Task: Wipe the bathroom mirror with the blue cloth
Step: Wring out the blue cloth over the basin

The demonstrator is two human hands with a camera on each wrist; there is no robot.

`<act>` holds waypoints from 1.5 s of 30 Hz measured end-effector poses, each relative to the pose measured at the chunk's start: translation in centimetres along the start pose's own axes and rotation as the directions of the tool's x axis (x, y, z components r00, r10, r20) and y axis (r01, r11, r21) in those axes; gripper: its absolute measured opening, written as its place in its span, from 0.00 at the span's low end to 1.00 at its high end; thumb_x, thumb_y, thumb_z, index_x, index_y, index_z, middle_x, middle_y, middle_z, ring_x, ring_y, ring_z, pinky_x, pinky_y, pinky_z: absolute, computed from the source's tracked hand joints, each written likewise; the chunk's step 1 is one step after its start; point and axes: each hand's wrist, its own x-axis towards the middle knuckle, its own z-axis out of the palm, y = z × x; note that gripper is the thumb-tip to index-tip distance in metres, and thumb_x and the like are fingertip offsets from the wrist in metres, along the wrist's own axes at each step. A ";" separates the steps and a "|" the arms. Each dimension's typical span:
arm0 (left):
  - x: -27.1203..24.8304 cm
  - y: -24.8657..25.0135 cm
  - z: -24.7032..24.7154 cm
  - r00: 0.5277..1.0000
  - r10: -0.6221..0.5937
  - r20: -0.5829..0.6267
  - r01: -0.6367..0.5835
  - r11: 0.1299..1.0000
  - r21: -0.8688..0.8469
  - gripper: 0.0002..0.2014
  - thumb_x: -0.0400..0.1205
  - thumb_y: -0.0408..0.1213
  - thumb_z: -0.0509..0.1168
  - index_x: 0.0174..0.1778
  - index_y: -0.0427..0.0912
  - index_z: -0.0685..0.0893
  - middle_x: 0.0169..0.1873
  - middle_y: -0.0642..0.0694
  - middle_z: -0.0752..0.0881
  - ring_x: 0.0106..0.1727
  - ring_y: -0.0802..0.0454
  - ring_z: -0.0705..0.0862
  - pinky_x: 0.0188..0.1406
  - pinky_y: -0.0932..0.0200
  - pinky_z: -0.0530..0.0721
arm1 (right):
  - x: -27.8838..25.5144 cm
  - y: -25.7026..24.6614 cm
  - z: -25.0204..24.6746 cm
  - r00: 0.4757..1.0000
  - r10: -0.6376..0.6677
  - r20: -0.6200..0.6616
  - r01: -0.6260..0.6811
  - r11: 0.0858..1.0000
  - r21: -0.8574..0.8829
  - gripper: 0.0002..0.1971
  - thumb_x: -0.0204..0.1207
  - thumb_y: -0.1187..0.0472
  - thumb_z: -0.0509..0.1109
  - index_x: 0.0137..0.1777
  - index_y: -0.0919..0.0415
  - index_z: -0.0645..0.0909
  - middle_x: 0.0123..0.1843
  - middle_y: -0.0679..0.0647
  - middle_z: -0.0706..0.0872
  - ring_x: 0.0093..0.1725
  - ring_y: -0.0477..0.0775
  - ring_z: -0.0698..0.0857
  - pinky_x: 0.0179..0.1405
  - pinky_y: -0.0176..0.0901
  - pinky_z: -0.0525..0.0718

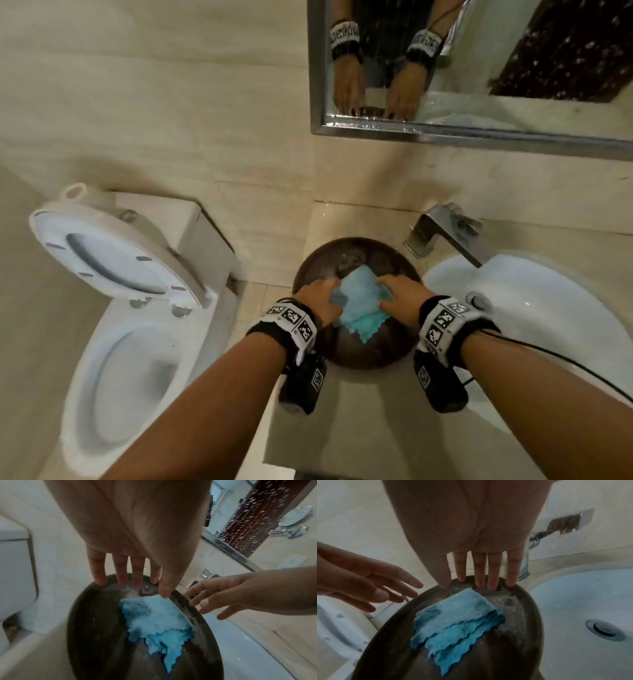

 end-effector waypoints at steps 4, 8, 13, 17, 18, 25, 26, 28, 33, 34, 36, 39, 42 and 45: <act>1.9 -0.7 1.0 0.997 -0.072 -0.010 0.072 0.997 -0.033 0.30 0.80 0.42 0.65 0.78 0.47 0.65 0.72 0.37 0.72 0.71 0.38 0.74 0.69 0.50 0.73 | 1.9 1.0 0.9 0.999 0.039 0.012 -0.039 0.999 0.010 0.30 0.79 0.53 0.64 0.79 0.52 0.59 0.76 0.61 0.66 0.71 0.63 0.72 0.70 0.51 0.72; 3.6 -1.0 1.8 0.995 -0.099 -0.033 0.098 0.995 -0.018 0.26 0.80 0.41 0.64 0.75 0.46 0.68 0.70 0.36 0.74 0.70 0.37 0.73 0.69 0.50 0.72 | 3.4 1.6 1.5 1.000 0.010 0.012 -0.010 0.999 0.036 0.29 0.78 0.55 0.65 0.78 0.53 0.60 0.73 0.63 0.68 0.69 0.64 0.74 0.69 0.51 0.73; 4.5 -0.9 2.6 0.990 -0.085 -0.108 0.085 0.996 -0.006 0.21 0.78 0.40 0.66 0.68 0.44 0.75 0.63 0.38 0.80 0.65 0.38 0.77 0.65 0.49 0.75 | 4.4 1.5 2.1 0.994 0.005 -0.110 0.018 0.978 0.206 0.34 0.74 0.58 0.69 0.78 0.55 0.59 0.67 0.60 0.76 0.64 0.61 0.78 0.65 0.48 0.75; 4.1 -0.5 3.1 0.989 -0.093 -0.117 0.096 0.995 0.019 0.17 0.80 0.45 0.65 0.62 0.42 0.80 0.62 0.39 0.80 0.63 0.39 0.77 0.64 0.49 0.76 | 4.4 0.5 2.1 0.996 0.032 -0.081 -0.013 0.973 0.231 0.22 0.76 0.57 0.70 0.68 0.59 0.71 0.60 0.58 0.82 0.59 0.59 0.81 0.57 0.45 0.77; 3.8 -0.4 3.0 0.987 -0.098 -0.127 0.101 0.995 0.017 0.17 0.80 0.46 0.65 0.62 0.43 0.79 0.62 0.39 0.78 0.64 0.39 0.76 0.65 0.49 0.75 | 4.1 0.3 2.0 0.996 0.019 -0.083 -0.002 0.980 0.198 0.18 0.76 0.57 0.69 0.64 0.60 0.74 0.59 0.58 0.83 0.58 0.59 0.81 0.56 0.44 0.76; -0.7 2.1 -2.1 0.991 0.043 -0.124 -0.074 0.964 -0.256 0.08 0.82 0.40 0.64 0.45 0.45 0.70 0.39 0.45 0.79 0.44 0.47 0.78 0.43 0.55 0.74 | 0.3 -0.5 -2.8 0.987 -0.091 -0.133 0.125 0.953 0.276 0.16 0.76 0.60 0.69 0.63 0.61 0.77 0.59 0.58 0.84 0.56 0.56 0.82 0.54 0.45 0.79; -1.3 2.7 -3.3 0.986 0.075 -0.152 -0.112 0.961 -0.252 0.08 0.82 0.39 0.64 0.46 0.44 0.70 0.39 0.45 0.79 0.43 0.48 0.78 0.43 0.54 0.74 | -0.4 -0.7 -4.0 0.984 -0.105 -0.141 0.143 0.946 0.292 0.18 0.77 0.59 0.69 0.65 0.60 0.74 0.60 0.58 0.83 0.57 0.57 0.81 0.56 0.47 0.79; -2.5 4.0 -5.5 0.969 0.127 -0.214 -0.178 0.954 -0.241 0.06 0.83 0.38 0.63 0.49 0.44 0.71 0.42 0.45 0.80 0.44 0.47 0.78 0.43 0.55 0.74 | -1.9 -1.4 -6.3 0.973 -0.144 -0.183 0.204 0.906 0.370 0.22 0.77 0.58 0.69 0.69 0.58 0.70 0.61 0.56 0.82 0.59 0.56 0.81 0.59 0.49 0.80; -4.6 7.2 -10.3 0.925 0.245 -0.290 -0.306 0.933 -0.188 0.07 0.83 0.37 0.64 0.55 0.41 0.77 0.45 0.42 0.84 0.45 0.45 0.81 0.44 0.55 0.79 | -5.0 -2.8 -11.0 0.914 -0.217 -0.344 0.352 0.846 0.400 0.21 0.70 0.52 0.77 0.60 0.52 0.74 0.53 0.49 0.83 0.52 0.50 0.83 0.53 0.46 0.84; -5.0 7.8 -11.1 0.914 0.263 -0.310 -0.325 0.931 -0.167 0.07 0.82 0.36 0.64 0.54 0.41 0.78 0.44 0.42 0.84 0.45 0.45 0.81 0.43 0.56 0.77 | -5.6 -3.1 -11.7 0.898 -0.242 -0.367 0.378 0.850 0.367 0.17 0.70 0.52 0.76 0.55 0.54 0.77 0.48 0.50 0.85 0.48 0.50 0.84 0.49 0.44 0.84; -5.8 8.8 -12.5 0.895 0.277 -0.349 -0.344 0.927 -0.147 0.08 0.81 0.38 0.65 0.54 0.41 0.79 0.44 0.41 0.84 0.45 0.45 0.81 0.43 0.56 0.77 | -6.7 -3.6 -12.8 0.866 -0.275 -0.418 0.427 0.842 0.330 0.09 0.72 0.55 0.75 0.46 0.54 0.77 0.41 0.49 0.83 0.42 0.51 0.82 0.39 0.41 0.80; -6.8 9.7 -13.9 0.890 0.276 -0.362 -0.347 0.927 -0.146 0.08 0.81 0.41 0.66 0.52 0.43 0.79 0.44 0.41 0.84 0.46 0.44 0.82 0.46 0.52 0.80 | -8.1 -4.5 -14.0 0.806 -0.281 -0.521 0.469 0.841 0.272 0.11 0.74 0.58 0.73 0.47 0.54 0.71 0.39 0.48 0.78 0.41 0.50 0.77 0.35 0.37 0.74; -7.7 10.6 -14.5 0.888 0.282 -0.364 -0.359 0.919 -0.164 0.07 0.81 0.43 0.66 0.48 0.43 0.78 0.42 0.39 0.85 0.43 0.41 0.84 0.47 0.42 0.85 | -9.6 -5.6 -15.2 0.741 -0.273 -0.614 0.463 0.870 0.172 0.11 0.77 0.59 0.69 0.52 0.56 0.70 0.42 0.51 0.80 0.40 0.48 0.80 0.37 0.36 0.77; -8.5 12.0 -15.4 0.861 0.241 -0.447 -0.377 0.893 -0.246 0.08 0.81 0.41 0.65 0.48 0.40 0.77 0.43 0.35 0.86 0.42 0.39 0.87 0.43 0.39 0.88 | -10.8 -6.8 -16.0 0.625 -0.332 -0.706 0.532 0.843 0.075 0.09 0.76 0.61 0.69 0.49 0.60 0.71 0.36 0.47 0.78 0.34 0.42 0.77 0.31 0.31 0.72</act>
